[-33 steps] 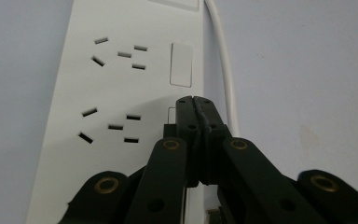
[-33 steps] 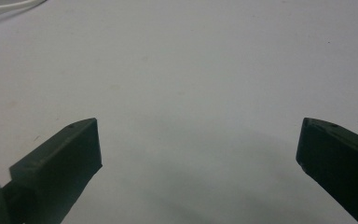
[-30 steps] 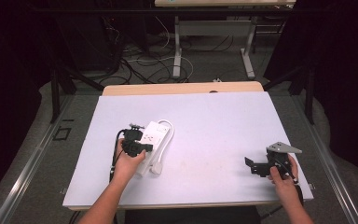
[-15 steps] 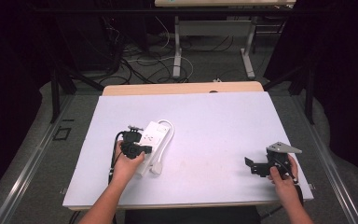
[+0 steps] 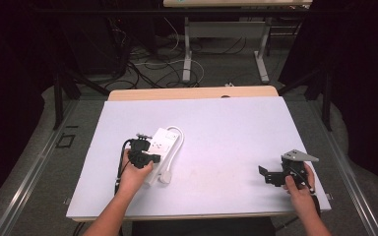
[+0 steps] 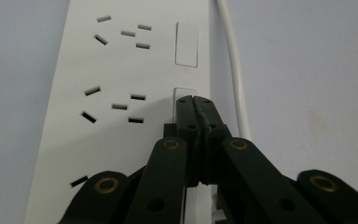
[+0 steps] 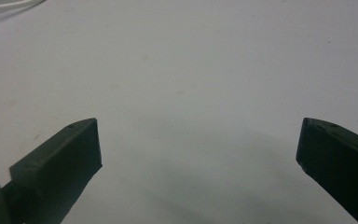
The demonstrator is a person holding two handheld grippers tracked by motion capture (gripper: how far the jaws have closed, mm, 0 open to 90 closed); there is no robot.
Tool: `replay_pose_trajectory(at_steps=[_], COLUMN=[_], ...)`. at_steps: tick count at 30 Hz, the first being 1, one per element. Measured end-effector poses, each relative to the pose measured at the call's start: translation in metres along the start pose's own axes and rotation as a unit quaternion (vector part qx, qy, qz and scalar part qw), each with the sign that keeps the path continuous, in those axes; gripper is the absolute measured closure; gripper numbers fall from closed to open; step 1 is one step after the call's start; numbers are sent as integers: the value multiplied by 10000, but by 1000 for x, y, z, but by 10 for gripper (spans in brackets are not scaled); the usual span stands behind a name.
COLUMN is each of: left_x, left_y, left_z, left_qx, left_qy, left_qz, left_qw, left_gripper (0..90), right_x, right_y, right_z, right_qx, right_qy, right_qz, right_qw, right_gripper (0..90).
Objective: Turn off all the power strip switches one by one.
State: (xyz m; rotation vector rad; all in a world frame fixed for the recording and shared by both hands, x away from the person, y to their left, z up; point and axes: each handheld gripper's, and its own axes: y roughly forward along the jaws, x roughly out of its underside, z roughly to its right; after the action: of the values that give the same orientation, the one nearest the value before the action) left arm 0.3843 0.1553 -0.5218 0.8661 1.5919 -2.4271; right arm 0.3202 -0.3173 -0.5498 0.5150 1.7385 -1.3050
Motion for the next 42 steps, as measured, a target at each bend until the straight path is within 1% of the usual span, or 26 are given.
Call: replay_pose_trajectory(at_steps=[2, 4, 7, 8, 11, 12, 13, 14, 16, 18, 19, 21, 22, 25, 27, 28, 29, 31, 33, 34, 35, 37, 38, 39, 40, 42], left_x=[1, 1, 1, 1, 2, 2, 3, 3, 3, 3, 3, 3, 2, 2, 2, 2, 3, 3, 4, 4, 4, 6, 7, 7, 8, 9], left_y=[0, 0, 0, -1, -2, -2, -2, -4, -5, -7, -7, -9, -10, -13, -16, -17, -17, -19, -19, -19, -20, -19, -20, -20, -20, -21], left_z=[-1, -1, -1, -1, -1, -2, -1, -1, 1, 1, 1, 2, 2, 3, 3, 4, 4, 4, 5, 5, 4, 5, 5, 5, 6, 6], left_qx=[57, 50, 42, 57, 47, 85, 61, 97, 47, 98, 111, 86, 103, 114, 152, 132, 114, 156, 124, 134, 152, 143, 168, 176, 149, 188], left_qy=[-8, -50, -48, -52, -31, -29, -68, -58, -84, -36, -42, -67, -35, -34, -3, 16, -7, 5, -7, -11, -11, -17, -38, -4, -19, -7], left_qz=[22, 29, 53, 2, -21, -24, 57, 3, 76, 54, 82, 108, 68, 129, 119, 112, 179, 138, 192, 193, 140, 195, 158, 140, 195, 151], left_qw=[10000, 10000, 10000, 10000, 10000, 10000, 9999, 9999, 9999, 9999, 9999, 9999, 9999, 9998, 9998, 9998, 9998, 9998, 9997, 9997, 9998, 9997, 9997, 9997, 9997, 9997], left_gripper=[900, 900, 900, 900, 900, 900, 900, 900, 900, 900, 900, 900, 900, 900, 900, 900, 900, 900, 900, 900, 900, 900, 900, 900, 900, 900], right_x=[0, 0, 0, 0, 0, 0, 0, 0, 0, 0, 0, 0, 0, 0, 0, 0, 0, 0, 0, 0, 0, 0, 0, 0, 0, 0], right_y=[0, 0, 0, 0, 1, 1, 1, 1, 0, 0, 0, 0, 0, 0, 0, 0, 0, 0, 0, 0, 0, 0, 0, 0, 0, 0], right_z=[0, -1, 0, 0, 0, 0, 0, 0, 0, 0, 0, 0, 0, 0, 0, 0, 0, 0, 0, -1, -1, -1, -1, -1, -1, -1], right_qx=[-5, -5, -5, -1, -4, 0, 0, 2, -2, -3, -1, -5, -3, -3, -6, -10, -8, -9, -11, -8, -14, -13, -12, -12, -14, -13], right_qy=[49, 36, -6, -15, 6, -9, 14, 16, 21, 22, 20, 14, 12, 12, 4, 1, -1, -17, 6, 9, 4, -6, -23, -23, -20, -4], right_qz=[-13, -12, -4, -12, -17, -21, -13, -7, -1, -3, -2, 4, 5, 1, -7, -3, -1, 7, 3, 4, 8, 13, 15, 14, 13, 12], right_qw=[10000, 10000, 10000, 10000, 10000, 10000, 10000, 10000, 10000, 10000, 10000, 10000, 10000, 10000, 10000, 10000, 10000, 10000, 10000, 10000, 10000, 10000, 10000, 10000, 10000, 10000], right_gripper=[0, 0, 0, 0, 0, 0, 0, 0, 0, 0, 0, 0, 0, 0, 0, 0, 0, 0, 0, 0, 0, 0, 0, 0, 0, 0])
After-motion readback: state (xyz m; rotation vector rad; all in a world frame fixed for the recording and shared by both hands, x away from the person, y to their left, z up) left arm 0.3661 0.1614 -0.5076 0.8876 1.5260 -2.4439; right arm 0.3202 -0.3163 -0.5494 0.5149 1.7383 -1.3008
